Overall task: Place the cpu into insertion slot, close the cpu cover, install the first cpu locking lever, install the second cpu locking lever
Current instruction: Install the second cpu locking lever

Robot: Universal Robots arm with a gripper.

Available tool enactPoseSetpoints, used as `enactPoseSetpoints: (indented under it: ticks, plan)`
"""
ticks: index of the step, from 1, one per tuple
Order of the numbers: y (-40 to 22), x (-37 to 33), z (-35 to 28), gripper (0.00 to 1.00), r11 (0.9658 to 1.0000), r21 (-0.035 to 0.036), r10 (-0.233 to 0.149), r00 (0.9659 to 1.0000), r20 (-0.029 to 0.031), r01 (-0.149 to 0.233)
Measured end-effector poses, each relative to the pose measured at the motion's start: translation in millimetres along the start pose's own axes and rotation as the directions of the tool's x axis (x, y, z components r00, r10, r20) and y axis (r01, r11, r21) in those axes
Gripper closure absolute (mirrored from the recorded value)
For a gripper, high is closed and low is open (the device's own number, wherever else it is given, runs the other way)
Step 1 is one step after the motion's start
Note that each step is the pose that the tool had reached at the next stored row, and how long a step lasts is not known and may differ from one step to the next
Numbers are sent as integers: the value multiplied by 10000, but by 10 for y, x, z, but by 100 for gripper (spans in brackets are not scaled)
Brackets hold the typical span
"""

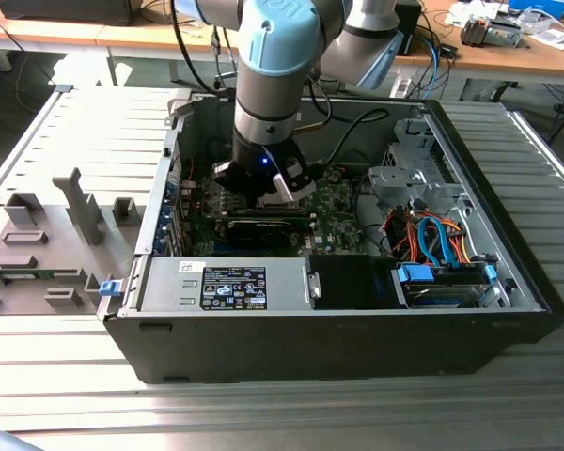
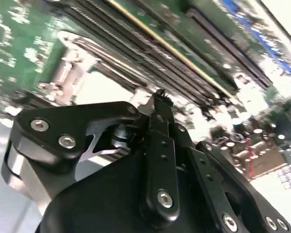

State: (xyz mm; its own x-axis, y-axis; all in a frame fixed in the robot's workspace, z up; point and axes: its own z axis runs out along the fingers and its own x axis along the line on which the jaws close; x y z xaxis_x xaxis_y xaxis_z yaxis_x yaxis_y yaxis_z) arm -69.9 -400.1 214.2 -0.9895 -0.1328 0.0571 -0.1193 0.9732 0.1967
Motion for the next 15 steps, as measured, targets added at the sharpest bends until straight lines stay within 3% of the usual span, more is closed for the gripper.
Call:
enactPoseSetpoints:
  ticks: [2,4,5,7,8,10,11,12,13,15]
  plan:
    - [42,-141,0,89,10000,14,6,10000,-32,-6]
    - [72,-192,4,89,10000,70,11,10000,-38,-10]
    - [102,-224,8,89,9999,162,18,10000,-49,-17]
    - [149,-263,15,89,9991,428,44,10000,-81,-41]
    - [184,-278,21,89,9982,605,60,9999,-101,-53]
    - [232,-294,30,89,9965,836,81,9999,-127,-70]
    - [260,-301,34,89,9951,985,95,9999,-144,-80]
    - [283,-306,38,89,9940,1089,106,9998,-156,-88]
    - [321,-315,45,89,9919,1267,122,9998,-176,-99]
    - [380,-325,50,89,9883,1518,149,9997,-203,-116]
